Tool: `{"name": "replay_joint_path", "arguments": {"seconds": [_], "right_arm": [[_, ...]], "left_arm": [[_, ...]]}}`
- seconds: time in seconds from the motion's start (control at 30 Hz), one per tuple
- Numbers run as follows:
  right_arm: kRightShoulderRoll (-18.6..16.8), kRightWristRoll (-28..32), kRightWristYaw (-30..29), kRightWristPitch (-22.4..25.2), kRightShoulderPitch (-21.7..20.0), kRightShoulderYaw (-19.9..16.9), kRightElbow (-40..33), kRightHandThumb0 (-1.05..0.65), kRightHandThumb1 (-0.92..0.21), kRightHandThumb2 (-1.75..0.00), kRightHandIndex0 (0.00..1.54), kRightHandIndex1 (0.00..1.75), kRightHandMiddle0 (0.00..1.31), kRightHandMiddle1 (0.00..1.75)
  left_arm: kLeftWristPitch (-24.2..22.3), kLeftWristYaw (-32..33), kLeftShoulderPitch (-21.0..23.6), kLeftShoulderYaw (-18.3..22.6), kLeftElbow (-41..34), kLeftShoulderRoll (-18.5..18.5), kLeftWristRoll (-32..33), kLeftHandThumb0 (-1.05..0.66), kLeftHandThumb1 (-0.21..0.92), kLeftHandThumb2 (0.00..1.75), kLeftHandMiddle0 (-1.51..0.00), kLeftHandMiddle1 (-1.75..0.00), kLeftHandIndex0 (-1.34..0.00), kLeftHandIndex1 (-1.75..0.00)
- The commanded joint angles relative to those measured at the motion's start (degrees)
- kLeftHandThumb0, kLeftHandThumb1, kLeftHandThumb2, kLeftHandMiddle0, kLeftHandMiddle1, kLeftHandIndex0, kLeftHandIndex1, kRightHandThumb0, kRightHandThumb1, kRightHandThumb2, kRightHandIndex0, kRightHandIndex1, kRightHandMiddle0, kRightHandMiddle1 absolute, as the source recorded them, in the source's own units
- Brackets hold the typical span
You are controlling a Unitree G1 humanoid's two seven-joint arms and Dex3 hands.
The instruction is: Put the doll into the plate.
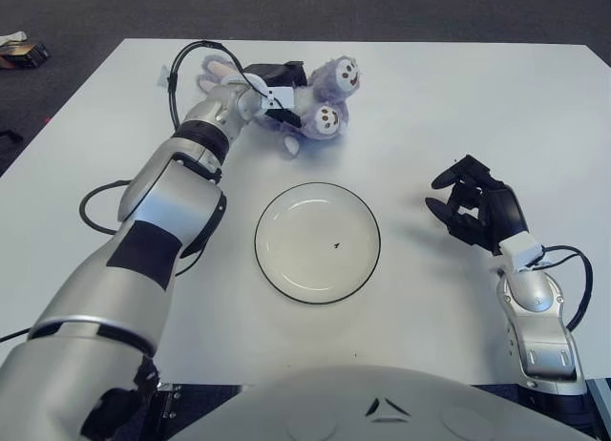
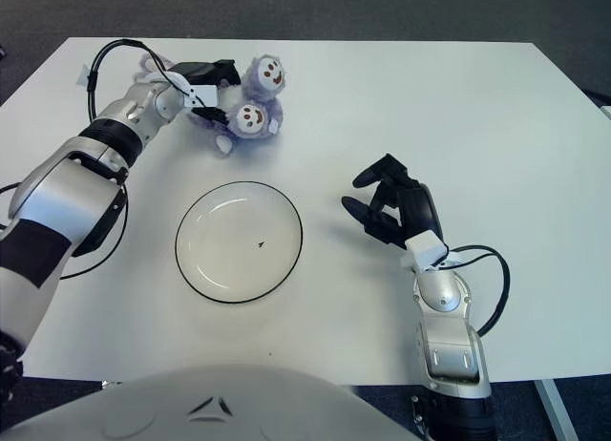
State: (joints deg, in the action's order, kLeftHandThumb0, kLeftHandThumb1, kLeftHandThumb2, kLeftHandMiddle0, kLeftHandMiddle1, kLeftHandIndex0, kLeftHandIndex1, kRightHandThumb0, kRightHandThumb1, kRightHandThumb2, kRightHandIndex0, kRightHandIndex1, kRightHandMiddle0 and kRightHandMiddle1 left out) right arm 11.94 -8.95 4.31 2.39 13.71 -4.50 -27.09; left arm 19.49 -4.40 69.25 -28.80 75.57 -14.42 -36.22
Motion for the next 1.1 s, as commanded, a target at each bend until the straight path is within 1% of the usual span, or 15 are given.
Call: {"name": "replay_joint_path", "arguments": {"seconds": [0.0,0.1,0.13,0.17,0.2,0.27,0.33,0.4,0.43,0.53,0.63,0.73,0.8,0.9,1.07], "right_arm": [[-0.22,0.38,0.34,0.6,-0.03,0.18,-0.5,-0.36,-0.92,-0.25,0.83,1.75,0.49,1.45],[-0.25,0.36,0.37,0.64,-0.05,0.2,-0.47,-0.36,-0.92,-0.25,0.83,1.75,0.49,1.45],[-0.29,0.3,0.34,0.67,-0.09,0.27,-0.42,-0.36,-0.92,-0.25,0.83,1.75,0.49,1.45],[-0.31,0.26,0.33,0.69,-0.12,0.32,-0.38,-0.36,-0.92,-0.25,0.83,1.75,0.49,1.45],[-0.35,0.23,0.31,0.74,-0.15,0.37,-0.37,-0.36,-0.92,-0.25,0.83,1.75,0.49,1.45],[-0.38,0.23,0.29,0.79,-0.16,0.39,-0.37,-0.36,-0.92,-0.25,0.83,1.75,0.49,1.45],[-0.39,0.25,0.29,0.8,-0.15,0.39,-0.36,-0.36,-0.92,-0.25,0.83,1.75,0.49,1.44],[-0.4,0.24,0.26,0.82,-0.18,0.4,-0.33,-0.36,-0.92,-0.25,0.83,1.75,0.49,1.44],[-0.43,0.2,0.22,0.87,-0.26,0.45,-0.3,-0.36,-0.92,-0.25,0.83,1.75,0.49,1.44],[-0.47,0.16,0.12,0.86,-0.32,0.47,-0.19,-0.36,-0.92,-0.25,0.82,1.75,0.49,1.44],[-0.5,0.12,0.04,0.85,-0.39,0.49,-0.11,-0.36,-0.92,-0.25,0.82,1.75,0.49,1.44],[-0.57,0.05,-0.09,0.83,-0.55,0.54,0.04,-0.36,-0.92,-0.25,0.82,1.75,0.49,1.44],[-0.59,0.02,-0.14,0.83,-0.59,0.56,0.08,-0.36,-0.92,-0.25,0.82,1.75,0.49,1.44],[-0.61,-0.03,-0.19,0.81,-0.58,0.61,0.08,-0.36,-0.92,-0.25,0.82,1.75,0.49,1.44],[-0.71,-0.12,-0.33,0.72,-0.35,0.59,-0.16,-0.36,-0.92,-0.25,0.82,1.75,0.49,1.44]], "left_arm": [[0.31,-4.79,-3.82,-0.36,0.49,2.24,0.45,-0.53,0.92,0.11,-0.44,-1.44,-0.22,-1.14],[0.46,-6.39,-3.97,0.0,0.23,2.31,0.99,-0.52,0.92,0.12,-0.44,-1.46,-0.22,-1.13],[0.37,-9.4,-4.09,0.87,0.03,2.46,2.26,-0.52,0.92,0.12,-0.44,-1.46,-0.22,-1.13],[0.3,-11.69,-4.19,1.53,-0.14,2.57,3.22,-0.52,0.92,0.13,-0.43,-1.53,-0.21,-1.12],[-0.08,-14.71,-4.33,2.48,-0.47,2.73,4.64,-0.51,0.92,0.14,-0.43,-1.58,-0.2,-1.11],[-0.75,-18.62,-4.62,3.79,-1.44,2.85,6.65,-0.5,0.92,0.14,-0.44,-1.65,-0.18,-1.1],[-1.16,-20.67,-4.85,4.47,-2.36,2.8,7.8,-0.49,0.92,0.15,-0.48,-1.71,-0.18,-1.07],[-2.04,-22.59,-5.16,5.05,-3.71,2.84,8.97,-0.48,0.92,0.16,-0.49,-1.73,-0.18,-1.06],[-2.64,-23.74,-5.35,5.39,-4.56,2.85,9.69,-0.48,0.92,0.17,-0.5,-1.73,-0.18,-1.02],[-4.76,-26.36,-5.74,5.71,-7.25,3.1,11.0,-0.47,0.92,0.19,-0.51,-1.74,-0.19,-0.92],[-6.87,-28.01,-6.07,5.5,-9.88,3.18,11.51,-0.48,0.92,0.21,-0.44,-1.73,-0.2,-0.84],[-10.88,-30.22,-6.31,5.0,-13.93,3.74,11.86,-0.48,0.92,0.23,-0.37,-1.68,-0.2,-0.78],[-12.99,-31.2,-6.87,4.78,-16.56,3.74,11.96,-0.49,0.92,0.23,-0.36,-1.66,-0.21,-0.74],[-15.5,-32.33,-7.79,4.61,-20.05,3.55,12.05,-0.49,0.92,0.24,-0.35,-1.65,-0.22,-0.72],[-18.84,-35.45,-9.92,5.54,-26.21,3.8,14.24,-0.47,0.92,0.27,-0.37,-1.65,-0.23,-0.71]]}}
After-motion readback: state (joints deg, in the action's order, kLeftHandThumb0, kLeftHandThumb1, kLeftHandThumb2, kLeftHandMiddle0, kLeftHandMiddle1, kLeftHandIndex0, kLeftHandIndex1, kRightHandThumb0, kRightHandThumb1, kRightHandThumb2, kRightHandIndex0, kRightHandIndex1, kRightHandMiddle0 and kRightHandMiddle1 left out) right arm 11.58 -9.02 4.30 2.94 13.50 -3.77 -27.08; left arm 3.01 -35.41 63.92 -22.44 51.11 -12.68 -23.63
